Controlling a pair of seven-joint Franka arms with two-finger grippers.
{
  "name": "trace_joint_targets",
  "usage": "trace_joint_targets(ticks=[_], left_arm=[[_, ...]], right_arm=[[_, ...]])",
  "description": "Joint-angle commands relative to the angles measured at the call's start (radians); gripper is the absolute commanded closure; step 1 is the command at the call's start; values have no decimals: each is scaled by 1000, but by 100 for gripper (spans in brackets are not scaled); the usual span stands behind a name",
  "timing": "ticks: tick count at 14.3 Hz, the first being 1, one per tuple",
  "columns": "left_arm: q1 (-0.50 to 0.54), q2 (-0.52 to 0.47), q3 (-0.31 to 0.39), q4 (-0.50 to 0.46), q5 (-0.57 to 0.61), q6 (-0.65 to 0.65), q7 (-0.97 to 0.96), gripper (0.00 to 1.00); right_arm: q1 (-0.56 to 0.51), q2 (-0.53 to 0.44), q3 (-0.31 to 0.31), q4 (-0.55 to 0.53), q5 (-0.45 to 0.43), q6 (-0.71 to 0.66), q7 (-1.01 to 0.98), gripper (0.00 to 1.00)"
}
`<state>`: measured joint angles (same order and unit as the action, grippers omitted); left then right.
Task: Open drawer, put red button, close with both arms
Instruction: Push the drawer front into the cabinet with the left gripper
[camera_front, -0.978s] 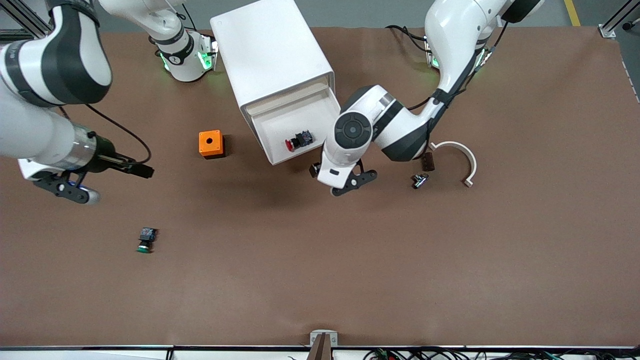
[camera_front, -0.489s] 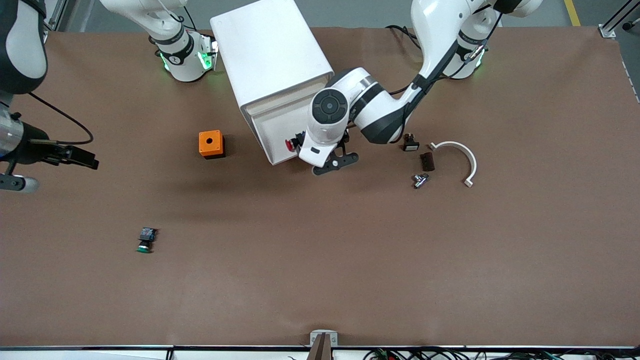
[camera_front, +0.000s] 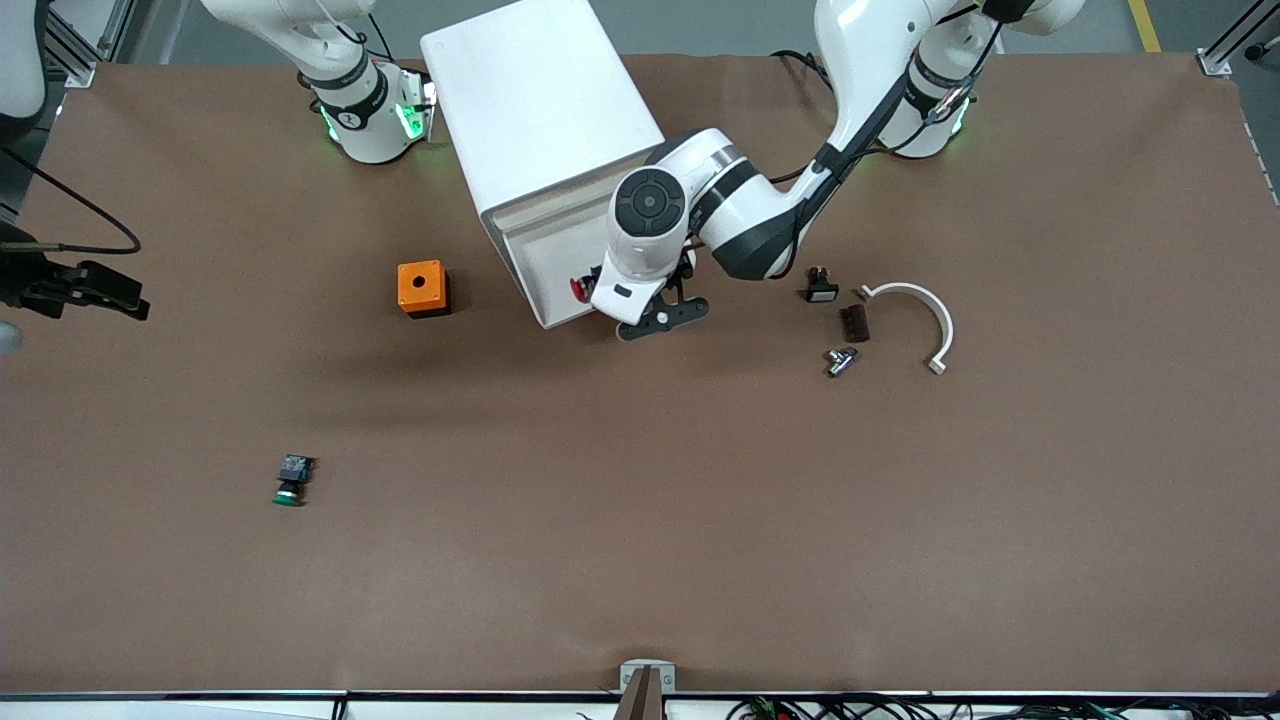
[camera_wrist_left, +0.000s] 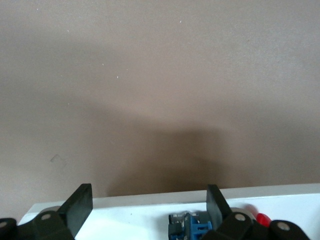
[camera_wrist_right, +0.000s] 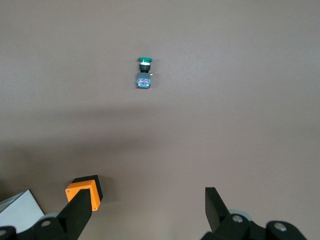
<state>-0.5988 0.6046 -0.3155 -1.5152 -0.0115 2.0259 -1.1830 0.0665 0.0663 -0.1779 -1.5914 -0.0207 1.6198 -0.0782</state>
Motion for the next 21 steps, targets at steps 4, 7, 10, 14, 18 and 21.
trace_joint_targets(ticks=[4, 7, 10, 14, 18, 21], left_arm=[[56, -28, -2, -17, 5, 22, 45, 0], [53, -23, 0, -26, 7, 60, 49, 0], [36, -6, -2, -33, 4, 71, 26, 0], [-7, 18, -7, -52, -7, 79, -29, 0], [-15, 18, -31, -56, -89, 79, -58, 0], [-16, 20, -48, -57, -162, 77, -84, 0]], right_arm=[[-28, -78, 21, -27, -21, -8, -17, 0], [-48, -103, 21, -44, -34, -8, -17, 0], [-48, -99, 23, -41, -51, -6, -17, 0], [-47, -100, 25, -44, -51, -9, -17, 0], [-48, -100, 25, -44, -51, -11, -17, 0], [-48, -100, 25, -44, -51, -11, -17, 0]])
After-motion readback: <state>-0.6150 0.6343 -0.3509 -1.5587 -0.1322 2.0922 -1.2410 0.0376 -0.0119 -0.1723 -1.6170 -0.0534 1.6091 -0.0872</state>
